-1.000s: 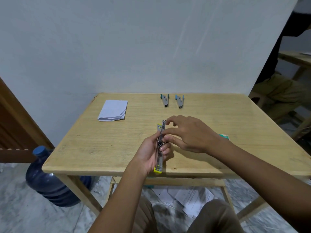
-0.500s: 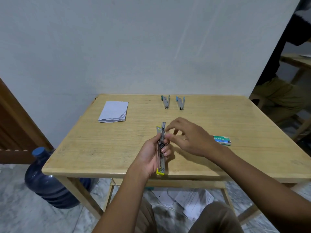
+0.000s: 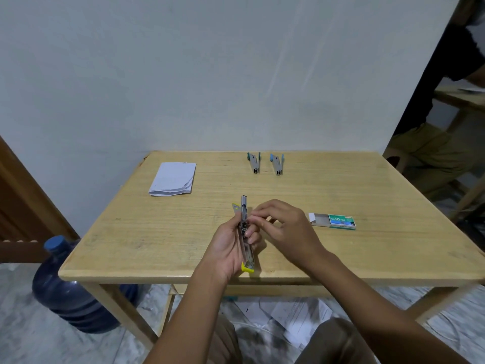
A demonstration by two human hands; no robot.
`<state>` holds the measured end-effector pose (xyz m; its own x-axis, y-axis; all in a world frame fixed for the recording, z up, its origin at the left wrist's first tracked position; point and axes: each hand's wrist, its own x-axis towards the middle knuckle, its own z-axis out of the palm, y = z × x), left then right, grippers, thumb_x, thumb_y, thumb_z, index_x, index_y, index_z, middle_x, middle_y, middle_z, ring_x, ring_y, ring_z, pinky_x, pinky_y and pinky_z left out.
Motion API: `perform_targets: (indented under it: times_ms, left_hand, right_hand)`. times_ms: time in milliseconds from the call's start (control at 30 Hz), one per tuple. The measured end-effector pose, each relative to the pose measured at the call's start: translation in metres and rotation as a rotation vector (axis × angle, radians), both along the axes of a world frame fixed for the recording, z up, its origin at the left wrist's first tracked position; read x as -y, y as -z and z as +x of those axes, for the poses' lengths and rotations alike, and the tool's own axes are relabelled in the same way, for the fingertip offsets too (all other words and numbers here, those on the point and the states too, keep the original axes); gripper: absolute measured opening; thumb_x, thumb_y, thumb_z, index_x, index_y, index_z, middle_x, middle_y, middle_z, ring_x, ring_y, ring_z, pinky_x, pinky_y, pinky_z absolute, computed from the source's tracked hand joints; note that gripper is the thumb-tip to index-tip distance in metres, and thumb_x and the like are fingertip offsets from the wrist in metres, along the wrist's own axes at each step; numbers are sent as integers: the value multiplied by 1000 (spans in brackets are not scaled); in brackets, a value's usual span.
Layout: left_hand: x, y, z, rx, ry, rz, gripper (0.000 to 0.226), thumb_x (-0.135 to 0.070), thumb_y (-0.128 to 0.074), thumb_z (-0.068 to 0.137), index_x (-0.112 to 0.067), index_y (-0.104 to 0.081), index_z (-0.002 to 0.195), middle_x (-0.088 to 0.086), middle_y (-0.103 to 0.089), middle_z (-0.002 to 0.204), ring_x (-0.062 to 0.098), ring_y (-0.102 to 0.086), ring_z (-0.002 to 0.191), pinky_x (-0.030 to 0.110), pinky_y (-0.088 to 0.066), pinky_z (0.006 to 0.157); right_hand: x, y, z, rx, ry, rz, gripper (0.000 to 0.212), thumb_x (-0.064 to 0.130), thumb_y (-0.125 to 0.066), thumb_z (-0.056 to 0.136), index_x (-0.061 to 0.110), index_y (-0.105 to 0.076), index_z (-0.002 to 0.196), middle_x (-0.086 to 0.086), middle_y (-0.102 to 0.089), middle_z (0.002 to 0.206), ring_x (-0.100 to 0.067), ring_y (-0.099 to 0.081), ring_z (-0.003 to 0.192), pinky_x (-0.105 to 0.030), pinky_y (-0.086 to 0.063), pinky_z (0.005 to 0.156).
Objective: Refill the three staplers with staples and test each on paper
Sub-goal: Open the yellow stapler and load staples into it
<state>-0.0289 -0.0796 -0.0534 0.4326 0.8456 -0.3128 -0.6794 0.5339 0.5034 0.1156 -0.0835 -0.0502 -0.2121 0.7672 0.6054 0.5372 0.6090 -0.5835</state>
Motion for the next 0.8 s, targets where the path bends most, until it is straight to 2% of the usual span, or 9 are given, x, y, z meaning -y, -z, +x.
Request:
perform_targets:
  times_ms: [167, 333, 500, 667, 800]
  left_hand:
    - [2, 0, 1, 9, -28, 10, 43, -33, -34, 104, -6, -57, 79, 5, -40, 46, 14, -39, 35, 20, -36, 36]
    - [2, 0, 1, -37, -26, 36, 43, -33, -32, 104, -7, -57, 80, 3, -39, 44, 13, -39, 34, 20, -35, 37]
    - [2, 2, 0, -113, -11, 59, 42, -31, -30, 104, -5, -59, 88, 3, -38, 43, 13, -39, 33, 21, -35, 37]
    - [3, 1, 0, -151, 1, 78, 39, -29, -33, 104, -6, -59, 84, 3, -36, 42, 13, -37, 33, 22, -33, 37]
    - [4, 1, 0, -124, 26, 82, 37, -29, -34, 103, -7, -60, 89, 4, -37, 44, 13, -37, 35, 23, -33, 39]
  right_hand:
    - [-4, 0, -14, -55, 107, -73, 11, 23, -72, 88, 19, -78, 96, 13, -69, 93, -2, -64, 88, -20, -50, 73]
    - [-8, -3, -22, 67, 194, -155, 19, 30, -64, 93, 24, -76, 106, 13, -65, 102, -5, -61, 90, -27, -50, 79]
    - [-10, -3, -20, 148, 175, -274, 26, 38, -56, 96, 27, -74, 112, 14, -60, 101, -6, -58, 93, -32, -50, 81]
    - [-9, -4, -19, 214, 177, -301, 29, 42, -52, 97, 27, -72, 111, 14, -58, 101, -8, -56, 95, -34, -50, 80]
    - [-7, -6, -15, 275, 193, -302, 32, 47, -47, 98, 34, -66, 119, 18, -56, 110, -6, -55, 99, -31, -49, 78]
